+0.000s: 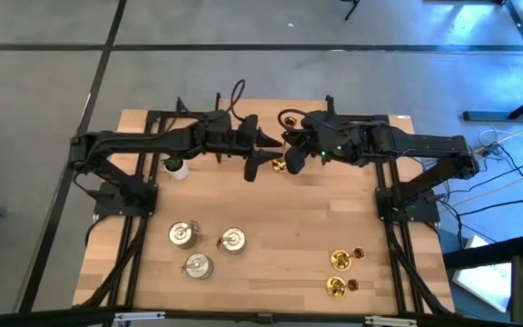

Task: Pick & Place candle stick holders
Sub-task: Put the top gold candle holder on the shelf

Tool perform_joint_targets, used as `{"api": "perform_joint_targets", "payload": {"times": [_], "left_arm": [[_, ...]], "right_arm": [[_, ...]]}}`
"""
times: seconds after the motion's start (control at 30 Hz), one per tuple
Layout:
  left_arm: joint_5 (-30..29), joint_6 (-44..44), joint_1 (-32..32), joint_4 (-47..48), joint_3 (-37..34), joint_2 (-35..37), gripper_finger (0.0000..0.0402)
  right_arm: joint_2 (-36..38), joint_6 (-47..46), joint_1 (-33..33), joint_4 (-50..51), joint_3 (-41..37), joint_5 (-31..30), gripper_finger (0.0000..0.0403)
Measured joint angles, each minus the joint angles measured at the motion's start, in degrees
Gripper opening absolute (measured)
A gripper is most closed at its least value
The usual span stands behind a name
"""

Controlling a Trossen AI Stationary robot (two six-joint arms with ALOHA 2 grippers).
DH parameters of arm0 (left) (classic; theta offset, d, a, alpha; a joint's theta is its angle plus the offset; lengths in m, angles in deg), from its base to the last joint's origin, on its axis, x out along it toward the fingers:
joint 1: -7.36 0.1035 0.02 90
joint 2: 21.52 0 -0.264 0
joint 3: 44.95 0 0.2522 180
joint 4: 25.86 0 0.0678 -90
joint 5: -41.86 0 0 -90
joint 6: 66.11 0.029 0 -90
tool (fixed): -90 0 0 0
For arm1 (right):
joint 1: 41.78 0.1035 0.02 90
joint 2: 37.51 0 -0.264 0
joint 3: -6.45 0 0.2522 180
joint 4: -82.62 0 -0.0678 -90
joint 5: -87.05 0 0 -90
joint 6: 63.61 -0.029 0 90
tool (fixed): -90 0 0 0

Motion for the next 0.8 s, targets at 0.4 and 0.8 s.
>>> {"api": "perform_joint_targets", "payload": {"times": [0.4, 0.8], "left_arm": [[-1.2, -0.7, 1.9, -2.3, 0.0, -1.4, 0.0153], [-0.5, -1.2, 2.7, -1.9, 0.0, -1.4, 0.0126]], "right_arm": [[-0.8, 0.9, -0.3, -2.0, 0.0, -0.1, 0.0039], [-0.8, 2.8, -0.3, -4.5, 0.0, -1.7, 0.0039]]}}
